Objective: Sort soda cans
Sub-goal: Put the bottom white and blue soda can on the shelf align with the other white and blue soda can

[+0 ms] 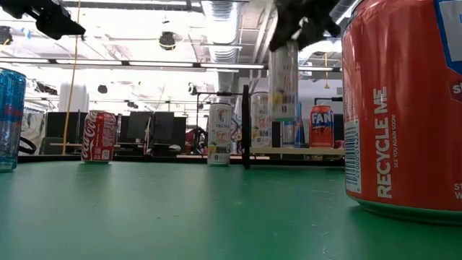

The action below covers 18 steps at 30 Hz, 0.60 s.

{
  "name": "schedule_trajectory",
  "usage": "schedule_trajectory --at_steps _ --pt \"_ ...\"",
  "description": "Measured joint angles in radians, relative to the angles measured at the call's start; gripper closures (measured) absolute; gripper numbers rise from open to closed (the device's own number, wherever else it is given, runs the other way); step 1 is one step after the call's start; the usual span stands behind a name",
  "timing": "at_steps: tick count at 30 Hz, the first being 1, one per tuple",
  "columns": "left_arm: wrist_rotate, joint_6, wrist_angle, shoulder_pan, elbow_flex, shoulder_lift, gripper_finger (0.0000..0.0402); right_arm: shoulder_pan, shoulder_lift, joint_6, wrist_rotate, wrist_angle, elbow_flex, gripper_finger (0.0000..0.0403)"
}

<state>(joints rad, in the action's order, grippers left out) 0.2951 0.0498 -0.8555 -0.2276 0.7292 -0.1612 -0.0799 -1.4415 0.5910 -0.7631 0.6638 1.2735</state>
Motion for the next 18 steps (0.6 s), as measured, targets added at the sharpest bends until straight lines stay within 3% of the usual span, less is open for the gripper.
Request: schedule_trajectory --at_steps 4,14,18 --pt "0.001 0.001 0.000 0.000 0.000 0.000 0.0020 0.089 -0.039 0.088 -0.009 -0.006 -0.014 0.0115" --pt "0.005 0.003 0.000 0.000 0.000 0.000 0.0020 0.228 -0.135 0.063 0.019 -0.128 -0.013 0.0113" --pt "0.005 0.003 0.000 0.000 0.000 0.000 0.0020 0.280 -0.135 0.032 0.087 -0.185 -0.013 0.0113"
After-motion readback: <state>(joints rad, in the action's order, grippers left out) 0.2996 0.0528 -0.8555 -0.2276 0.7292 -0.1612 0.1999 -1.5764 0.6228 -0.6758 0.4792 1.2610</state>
